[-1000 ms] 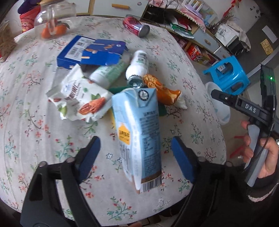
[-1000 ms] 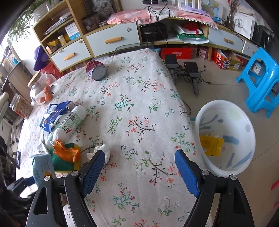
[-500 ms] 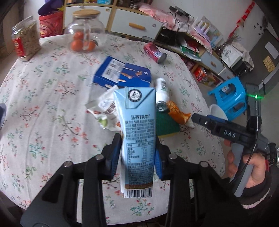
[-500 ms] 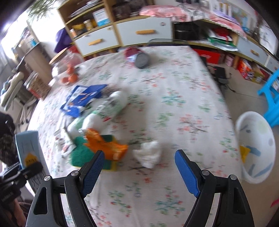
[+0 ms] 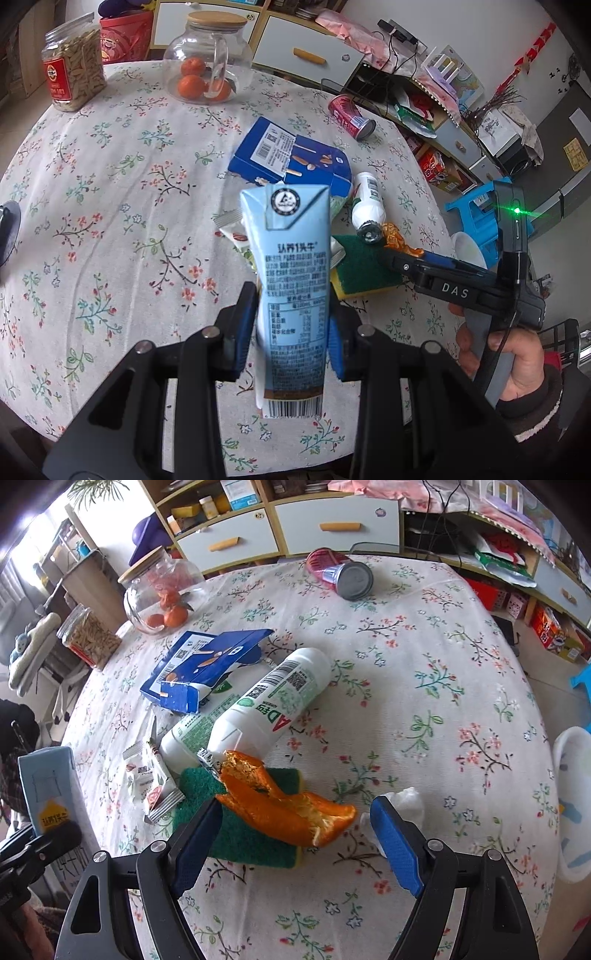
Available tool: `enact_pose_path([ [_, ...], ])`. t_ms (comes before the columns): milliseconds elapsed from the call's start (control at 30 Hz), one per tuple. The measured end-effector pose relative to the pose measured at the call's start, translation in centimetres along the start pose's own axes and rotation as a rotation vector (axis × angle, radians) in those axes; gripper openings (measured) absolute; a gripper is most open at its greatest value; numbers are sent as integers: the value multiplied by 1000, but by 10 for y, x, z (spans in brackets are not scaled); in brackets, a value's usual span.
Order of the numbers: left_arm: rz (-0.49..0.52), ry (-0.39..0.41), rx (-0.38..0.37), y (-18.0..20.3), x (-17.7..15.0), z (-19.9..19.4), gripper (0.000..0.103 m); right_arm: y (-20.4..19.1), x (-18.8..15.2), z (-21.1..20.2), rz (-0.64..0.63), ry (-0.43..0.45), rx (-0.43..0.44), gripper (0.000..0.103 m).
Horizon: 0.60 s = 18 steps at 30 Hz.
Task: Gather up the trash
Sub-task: 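Grasp the orange peel with the right gripper while the left gripper holds the carton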
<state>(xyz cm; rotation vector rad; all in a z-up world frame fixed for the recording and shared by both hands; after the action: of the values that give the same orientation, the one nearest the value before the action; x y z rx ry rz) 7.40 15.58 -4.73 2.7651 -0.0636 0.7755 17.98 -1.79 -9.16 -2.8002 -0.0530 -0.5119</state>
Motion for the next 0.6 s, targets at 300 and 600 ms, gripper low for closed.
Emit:
enact_pose_path([
  [300,-2,-10,5,-1,0,2,37,-9,-2,-4,-44,12,-10,46],
  [600,0,-2,9,4,1,2,37,1,-6,-22,-44,31,7,34],
])
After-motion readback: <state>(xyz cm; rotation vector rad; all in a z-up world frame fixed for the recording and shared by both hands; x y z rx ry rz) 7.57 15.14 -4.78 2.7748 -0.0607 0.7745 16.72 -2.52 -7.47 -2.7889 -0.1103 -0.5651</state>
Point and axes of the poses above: each gripper's, at about its wrist camera, not at the fingertips, and z roughly the way its jaws point, y to its right, x to its top, the point moved 2 cm from there along z, roughly the way its jaws point, and after that the axes turned 14 degrees about z, right-handed, at the moved point
